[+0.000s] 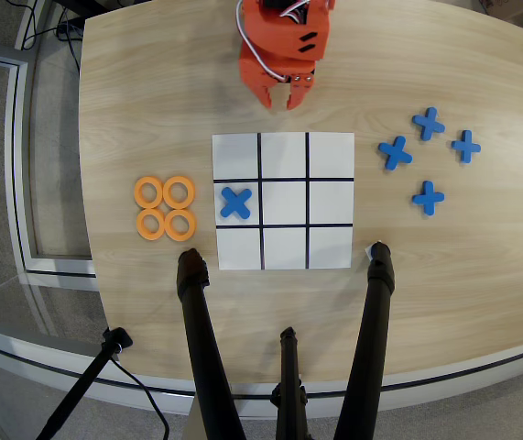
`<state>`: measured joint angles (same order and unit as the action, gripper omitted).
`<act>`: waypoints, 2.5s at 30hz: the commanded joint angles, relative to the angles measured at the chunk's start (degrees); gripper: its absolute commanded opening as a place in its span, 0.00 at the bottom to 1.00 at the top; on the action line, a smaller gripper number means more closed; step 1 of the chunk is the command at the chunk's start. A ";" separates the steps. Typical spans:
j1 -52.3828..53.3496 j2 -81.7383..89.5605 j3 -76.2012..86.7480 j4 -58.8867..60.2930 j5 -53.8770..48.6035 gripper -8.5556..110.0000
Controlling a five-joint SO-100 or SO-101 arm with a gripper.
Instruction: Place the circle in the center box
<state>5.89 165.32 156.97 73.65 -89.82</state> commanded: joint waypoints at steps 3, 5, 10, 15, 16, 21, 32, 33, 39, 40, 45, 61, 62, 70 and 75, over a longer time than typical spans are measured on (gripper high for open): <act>5.80 -12.22 -10.02 -4.92 0.18 0.19; 7.47 -16.79 -13.45 -6.15 0.44 0.19; 12.66 -28.48 -23.29 -8.70 1.23 0.19; 17.40 -40.17 -29.79 -16.44 2.37 0.19; 18.11 -42.36 -31.11 -17.40 2.46 0.19; 20.74 -52.73 -38.50 -19.07 2.90 0.19; 21.88 -67.59 -45.88 -24.08 5.45 0.19; 21.88 -68.55 -45.97 -24.87 5.45 0.19; 22.15 -74.27 -50.01 -25.93 5.54 0.19; 22.32 -75.23 -51.06 -25.75 5.54 0.19; 23.03 -79.37 -55.55 -25.66 5.45 0.19; 24.17 -87.45 -59.94 -24.35 2.02 0.24; 24.17 -87.89 -60.47 -24.35 2.02 0.24; 24.17 -90.70 -63.02 -24.35 2.02 0.24; 24.17 -91.85 -63.02 -24.61 2.02 0.24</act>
<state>30.32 73.39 95.89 49.04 -87.36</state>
